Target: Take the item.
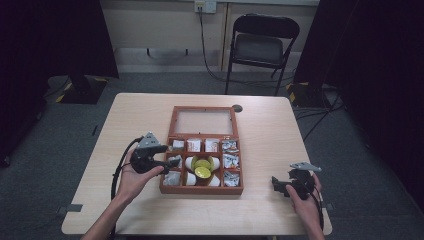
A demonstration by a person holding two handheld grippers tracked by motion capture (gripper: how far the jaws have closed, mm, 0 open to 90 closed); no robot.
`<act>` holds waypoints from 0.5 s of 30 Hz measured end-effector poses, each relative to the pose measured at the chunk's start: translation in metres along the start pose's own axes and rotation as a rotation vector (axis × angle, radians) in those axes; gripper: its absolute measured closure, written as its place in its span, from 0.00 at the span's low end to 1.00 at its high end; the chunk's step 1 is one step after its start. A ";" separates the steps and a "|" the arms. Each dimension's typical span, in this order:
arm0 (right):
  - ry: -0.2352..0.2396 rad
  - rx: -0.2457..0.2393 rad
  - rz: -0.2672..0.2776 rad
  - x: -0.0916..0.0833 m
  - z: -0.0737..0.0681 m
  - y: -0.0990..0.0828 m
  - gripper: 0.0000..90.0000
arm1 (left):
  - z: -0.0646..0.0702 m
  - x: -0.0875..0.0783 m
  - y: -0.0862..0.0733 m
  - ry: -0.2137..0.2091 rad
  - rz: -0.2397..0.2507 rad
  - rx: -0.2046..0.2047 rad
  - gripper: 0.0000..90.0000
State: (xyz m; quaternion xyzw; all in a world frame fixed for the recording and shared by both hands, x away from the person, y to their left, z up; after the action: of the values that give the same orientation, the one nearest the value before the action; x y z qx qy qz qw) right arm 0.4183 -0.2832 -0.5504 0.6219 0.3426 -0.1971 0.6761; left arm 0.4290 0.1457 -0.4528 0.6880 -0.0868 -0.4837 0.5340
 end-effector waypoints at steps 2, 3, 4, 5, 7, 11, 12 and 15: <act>0.000 0.000 0.000 0.000 0.000 0.000 0.00 | 0.004 0.003 0.004 -0.007 -0.003 0.010 0.31; 0.000 0.000 0.000 0.000 0.000 0.000 0.00 | 0.005 0.004 0.005 -0.011 0.001 0.009 0.31; 0.000 0.000 0.000 0.000 0.000 0.000 0.00 | 0.007 0.005 0.007 -0.011 0.007 0.010 0.31; 0.000 0.000 0.000 0.000 0.000 0.000 0.00 | 0.008 0.007 0.009 -0.012 0.008 0.010 0.31; 0.000 0.000 0.000 0.000 0.000 0.000 0.00 | 0.008 0.009 0.012 -0.006 0.012 0.002 0.32; 0.000 0.001 0.000 0.000 0.000 0.000 0.00 | 0.011 0.015 0.018 -0.017 0.017 -0.006 0.32; 0.000 0.001 0.000 0.000 0.000 0.000 0.00 | 0.013 0.016 0.019 -0.030 0.019 -0.009 0.32; 0.000 0.002 0.000 0.000 0.000 0.000 0.00 | 0.015 0.016 0.022 -0.052 0.031 -0.024 0.32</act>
State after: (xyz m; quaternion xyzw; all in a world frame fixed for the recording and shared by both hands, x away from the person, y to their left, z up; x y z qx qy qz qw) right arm 0.4183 -0.2832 -0.5504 0.6224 0.3425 -0.1974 0.6755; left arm 0.4346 0.1169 -0.4435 0.6674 -0.1055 -0.4942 0.5470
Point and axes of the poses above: each handheld gripper's, and its own axes: x roughly forward along the jaws, y roughly out of its top, z roughly to its right, the point moved 7 cm from there along x, roughly forward along the jaws, and after that the axes turned 2 degrees about x, right-handed, at the moved point
